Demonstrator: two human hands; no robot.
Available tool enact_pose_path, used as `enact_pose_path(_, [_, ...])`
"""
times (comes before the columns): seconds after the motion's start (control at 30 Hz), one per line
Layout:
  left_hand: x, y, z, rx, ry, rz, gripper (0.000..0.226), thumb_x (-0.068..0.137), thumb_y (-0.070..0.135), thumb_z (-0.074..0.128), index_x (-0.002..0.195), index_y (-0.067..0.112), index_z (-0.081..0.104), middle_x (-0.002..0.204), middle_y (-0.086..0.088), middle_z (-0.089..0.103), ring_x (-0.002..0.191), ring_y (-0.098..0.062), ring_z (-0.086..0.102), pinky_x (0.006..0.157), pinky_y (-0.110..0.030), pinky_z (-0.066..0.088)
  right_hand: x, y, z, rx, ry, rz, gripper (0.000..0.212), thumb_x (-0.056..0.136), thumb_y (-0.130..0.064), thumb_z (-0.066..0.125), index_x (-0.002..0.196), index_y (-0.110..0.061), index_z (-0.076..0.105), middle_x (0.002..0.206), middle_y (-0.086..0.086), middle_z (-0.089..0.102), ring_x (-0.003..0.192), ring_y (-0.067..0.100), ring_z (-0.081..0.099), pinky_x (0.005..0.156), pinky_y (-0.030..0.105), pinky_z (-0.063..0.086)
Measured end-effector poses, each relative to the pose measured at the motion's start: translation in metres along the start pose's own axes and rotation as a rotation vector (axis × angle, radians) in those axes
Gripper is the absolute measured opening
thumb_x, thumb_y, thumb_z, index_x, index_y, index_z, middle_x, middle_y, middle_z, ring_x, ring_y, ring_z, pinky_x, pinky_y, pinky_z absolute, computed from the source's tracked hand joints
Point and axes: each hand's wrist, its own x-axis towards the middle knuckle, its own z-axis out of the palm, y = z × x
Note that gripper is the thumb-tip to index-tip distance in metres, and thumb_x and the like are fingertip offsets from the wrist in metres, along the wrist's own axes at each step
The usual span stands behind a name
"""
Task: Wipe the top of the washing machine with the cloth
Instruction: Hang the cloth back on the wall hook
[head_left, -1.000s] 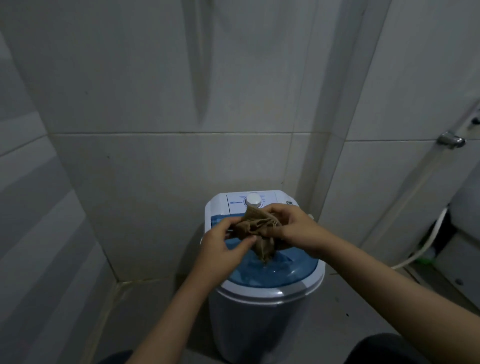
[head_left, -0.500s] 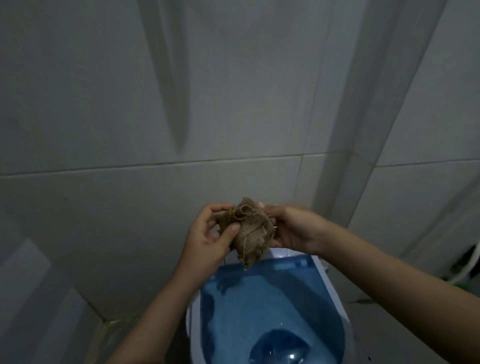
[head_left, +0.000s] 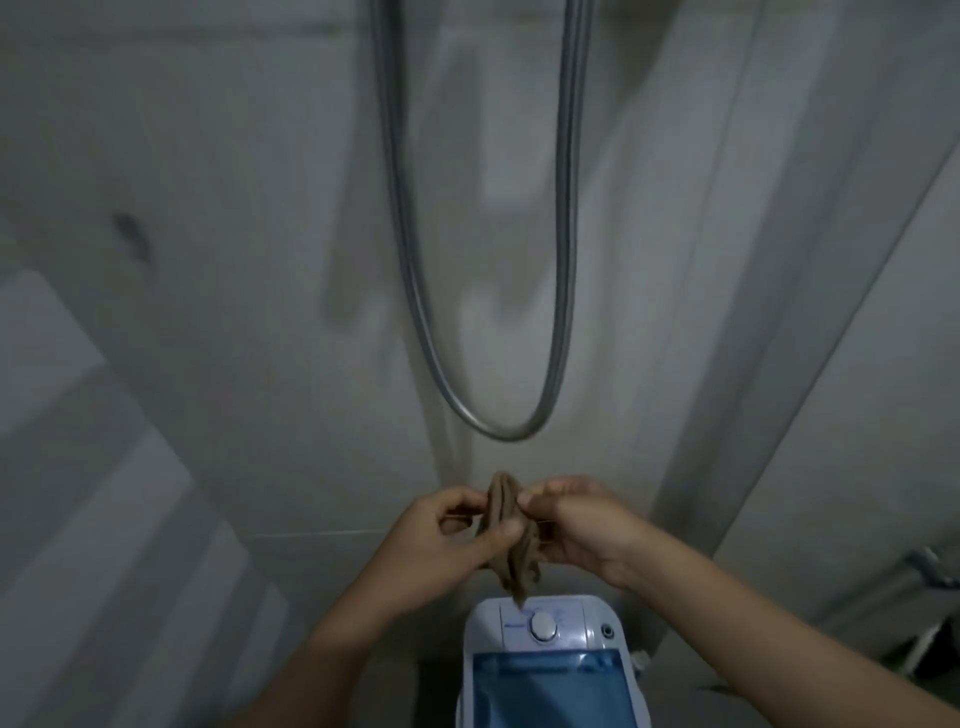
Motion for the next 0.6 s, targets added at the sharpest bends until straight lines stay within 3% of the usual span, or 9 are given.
enact_pose_path(0.07, [-0.018,0.041,-0.019,-0.006,0.039,-0.011,0.027,0.067,0.031,0.082,0.087,0.018,0.070,0.081,0.003,0.074,0.079,-0.008,0.069,0.072,-0.021,0.054,-0.030,-0.039,0.022,-0.068,-0.019,-0.041,0.015,0.092,-0.005,0.051,0.082,-0.006,0.063,0.071,0.012,0.062,0.065,0.020,0.060,0.066,0.033,0.055])
enact_pose_path(0.13, [-0.030,0.073,-0.039,-0.011,0.129,0.025,0.011,0.076,0.008,0.075,0.081,0.009,0.066,0.072,0.002,0.069,0.068,-0.006,0.066,0.066,-0.023,0.052,-0.054,-0.075,0.043,-0.157,-0.046,-0.089,0.015,0.091,-0.006,0.053,0.080,-0.008,0.064,0.071,0.011,0.062,0.063,0.017,0.060,0.060,0.029,0.055])
enact_pose_path(0.2, [-0.036,0.093,-0.060,0.015,0.203,0.022,0.020,0.079,-0.004,0.068,0.071,0.013,0.062,0.063,0.005,0.065,0.062,-0.006,0.061,0.065,-0.024,0.049,-0.069,-0.103,0.064,-0.298,-0.038,-0.173,0.016,0.090,-0.007,0.055,0.078,-0.010,0.065,0.069,0.008,0.062,0.058,0.013,0.058,0.055,0.023,0.052])
enact_pose_path(0.3, [-0.051,0.120,-0.102,0.105,0.302,0.073,0.020,0.078,-0.001,0.066,0.070,0.017,0.062,0.063,0.007,0.066,0.064,-0.007,0.062,0.067,-0.026,0.049,-0.084,-0.138,0.096,-0.569,0.014,-0.385,0.010,0.088,-0.009,0.058,0.087,-0.016,0.065,0.070,0.005,0.061,0.061,0.012,0.057,0.059,0.022,0.045])
enact_pose_path(0.37, [-0.064,0.133,-0.129,0.221,0.399,0.149,0.013,0.077,0.004,0.065,0.079,0.017,0.063,0.071,0.009,0.068,0.068,-0.005,0.063,0.068,-0.020,0.048,-0.088,-0.154,0.117,-0.730,0.032,-0.590,0.017,0.085,-0.011,0.059,0.088,-0.027,0.057,0.065,0.000,0.057,0.055,0.007,0.052,0.056,0.019,0.042])
enact_pose_path(0.4, [-0.068,0.138,-0.139,0.317,0.438,0.198,0.013,0.078,0.005,0.064,0.085,0.016,0.062,0.076,0.008,0.068,0.070,-0.004,0.062,0.067,-0.016,0.047,-0.089,-0.160,0.124,-0.813,0.034,-0.685,0.018,0.085,-0.011,0.058,0.088,-0.028,0.055,0.064,-0.001,0.056,0.052,0.005,0.049,0.053,0.016,0.039])
enact_pose_path(0.47, [-0.079,0.144,-0.162,0.526,0.499,0.301,0.016,0.081,0.006,0.061,0.094,0.014,0.057,0.084,0.002,0.065,0.074,-0.010,0.060,0.066,-0.023,0.045,-0.087,-0.170,0.145,-1.013,0.018,-0.871,0.015,0.084,-0.008,0.055,0.092,-0.021,0.057,0.069,0.004,0.063,0.057,0.009,0.053,0.053,0.015,0.036])
enact_pose_path(0.53, [-0.085,0.144,-0.188,0.737,0.538,0.399,0.014,0.082,0.004,0.058,0.092,0.012,0.055,0.085,-0.006,0.063,0.073,-0.022,0.058,0.061,-0.031,0.045,-0.079,-0.178,0.169,-1.190,-0.007,-1.017,0.015,0.087,-0.009,0.051,0.096,-0.016,0.060,0.083,0.010,0.064,0.073,0.019,0.059,0.063,0.023,0.043])
enact_pose_path(0.6, [-0.084,0.140,-0.214,0.942,0.527,0.449,0.013,0.079,0.001,0.060,0.088,0.010,0.058,0.082,-0.011,0.061,0.064,-0.029,0.058,0.050,-0.032,0.045,-0.061,-0.184,0.192,-1.318,-0.025,-1.083,0.016,0.090,-0.013,0.047,0.099,-0.015,0.060,0.089,0.014,0.057,0.077,0.031,0.058,0.066,0.038,0.051])
